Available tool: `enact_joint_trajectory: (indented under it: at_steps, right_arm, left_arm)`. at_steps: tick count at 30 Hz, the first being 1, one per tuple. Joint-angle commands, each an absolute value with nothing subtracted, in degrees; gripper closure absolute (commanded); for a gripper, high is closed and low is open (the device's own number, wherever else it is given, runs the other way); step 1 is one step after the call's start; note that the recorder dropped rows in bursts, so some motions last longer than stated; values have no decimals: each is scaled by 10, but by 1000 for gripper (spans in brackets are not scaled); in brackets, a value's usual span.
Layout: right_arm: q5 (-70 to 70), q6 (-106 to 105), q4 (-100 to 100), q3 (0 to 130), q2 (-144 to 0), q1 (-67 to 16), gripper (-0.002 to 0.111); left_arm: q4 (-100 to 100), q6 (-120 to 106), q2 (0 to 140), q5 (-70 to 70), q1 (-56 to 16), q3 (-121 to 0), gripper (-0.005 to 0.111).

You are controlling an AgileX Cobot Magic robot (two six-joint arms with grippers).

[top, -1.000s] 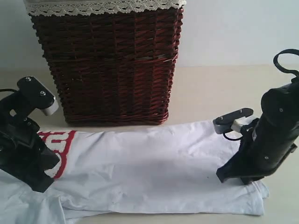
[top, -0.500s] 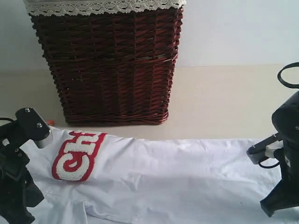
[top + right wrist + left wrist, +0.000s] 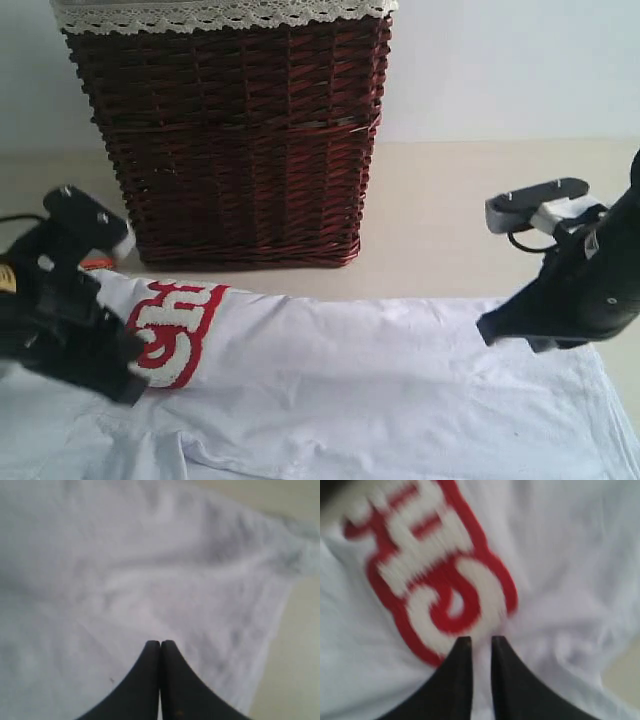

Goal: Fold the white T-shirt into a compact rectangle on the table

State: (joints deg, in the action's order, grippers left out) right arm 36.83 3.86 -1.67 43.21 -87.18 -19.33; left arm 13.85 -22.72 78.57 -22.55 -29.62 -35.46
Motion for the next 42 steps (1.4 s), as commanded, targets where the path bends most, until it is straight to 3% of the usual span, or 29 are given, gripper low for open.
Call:
enact_joint_trajectory:
  at_steps: [1,6,15,25,30,35,42]
  right_arm:
    - [268,-5,55,429,-869,-193,108]
    - [196,-4,55,433,-933,-192,108]
    - [199,0,39,490,-1053,-184,108]
    - [208,18,10,490,-1108,-96,108]
    - [210,18,10,490,-1107,-87,108]
    - [213,3,30,490,-1077,-87,108]
    - [211,-163,210,490,-971,-110,108]
  left_arm:
    - [148,-172,796,-99,-292,-367,107]
    - [168,-162,868,-90,-239,-367,107]
    - [178,-163,1016,-104,-178,-412,107]
    - [192,-140,1086,-119,-65,-417,107]
    - [205,-142,1075,-147,-52,-417,107]
    - [222,-163,1030,-148,-83,-417,107]
    - [224,-163,942,-127,-101,-417,107]
